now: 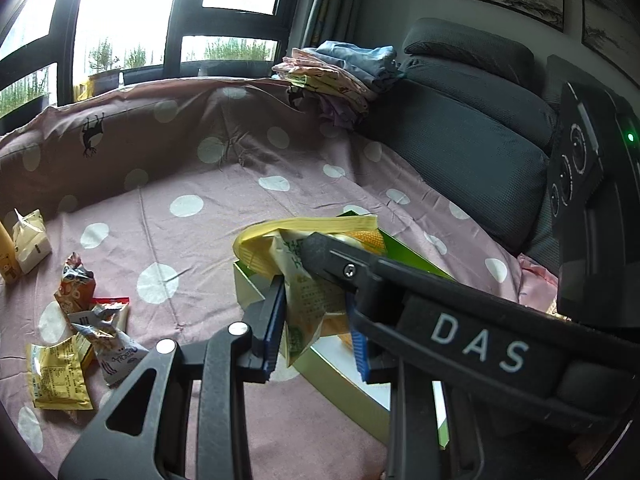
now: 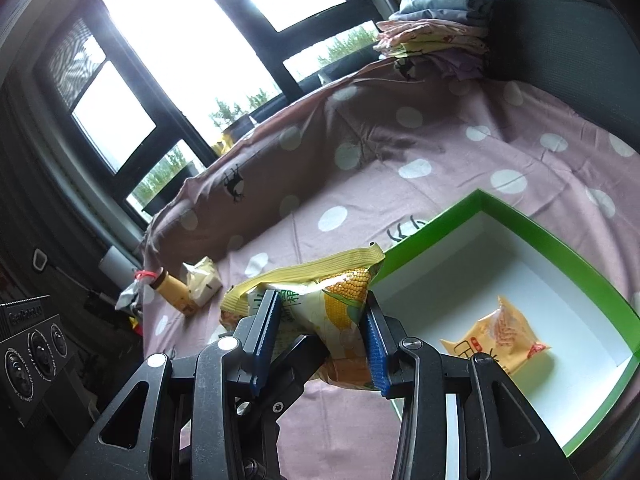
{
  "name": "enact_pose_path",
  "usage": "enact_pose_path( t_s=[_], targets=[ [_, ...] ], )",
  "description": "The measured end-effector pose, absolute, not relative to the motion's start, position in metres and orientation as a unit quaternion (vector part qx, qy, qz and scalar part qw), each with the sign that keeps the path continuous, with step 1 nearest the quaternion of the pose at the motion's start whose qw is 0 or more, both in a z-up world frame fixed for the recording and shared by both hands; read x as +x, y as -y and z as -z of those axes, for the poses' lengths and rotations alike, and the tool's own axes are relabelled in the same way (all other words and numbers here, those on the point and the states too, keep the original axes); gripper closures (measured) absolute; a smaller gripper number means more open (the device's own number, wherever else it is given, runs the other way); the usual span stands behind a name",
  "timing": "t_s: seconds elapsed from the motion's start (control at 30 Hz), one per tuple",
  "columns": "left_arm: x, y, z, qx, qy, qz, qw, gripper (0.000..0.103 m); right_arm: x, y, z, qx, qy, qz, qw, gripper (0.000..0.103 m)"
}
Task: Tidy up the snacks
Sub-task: 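Lift the corn snack bag with the right gripper and carry it to the green box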
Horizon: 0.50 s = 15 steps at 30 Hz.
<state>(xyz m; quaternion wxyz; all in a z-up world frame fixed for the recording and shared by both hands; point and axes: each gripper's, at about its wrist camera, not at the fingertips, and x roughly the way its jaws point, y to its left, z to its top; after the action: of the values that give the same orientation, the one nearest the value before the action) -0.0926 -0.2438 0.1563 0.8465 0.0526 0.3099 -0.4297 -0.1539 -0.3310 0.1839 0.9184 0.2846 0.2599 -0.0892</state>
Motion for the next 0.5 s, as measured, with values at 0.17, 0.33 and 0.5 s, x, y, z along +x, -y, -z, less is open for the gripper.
enact_pose_path(
  t_s=[0.17,0.33,0.5],
  targets=[
    [-0.091,0.260,-0.149,0.062,-0.322,0.448,0.832,0.075,-0.159,0.345,-0.177,0.294,-0.266,0.112,0.911,0.060],
    [-0.088,0.273,-0.141,0.064,-0.340,0.463,0.816,0.075,-0.163,0.356,-0.171,0.303,-0.275,0.135,0.903,0.060],
    [-0.086,0.285,-0.133,0.068,-0.355,0.472,0.804,0.075,-0.165,0.368,-0.162,0.315,-0.283,0.145,0.894,0.060]
  ],
)
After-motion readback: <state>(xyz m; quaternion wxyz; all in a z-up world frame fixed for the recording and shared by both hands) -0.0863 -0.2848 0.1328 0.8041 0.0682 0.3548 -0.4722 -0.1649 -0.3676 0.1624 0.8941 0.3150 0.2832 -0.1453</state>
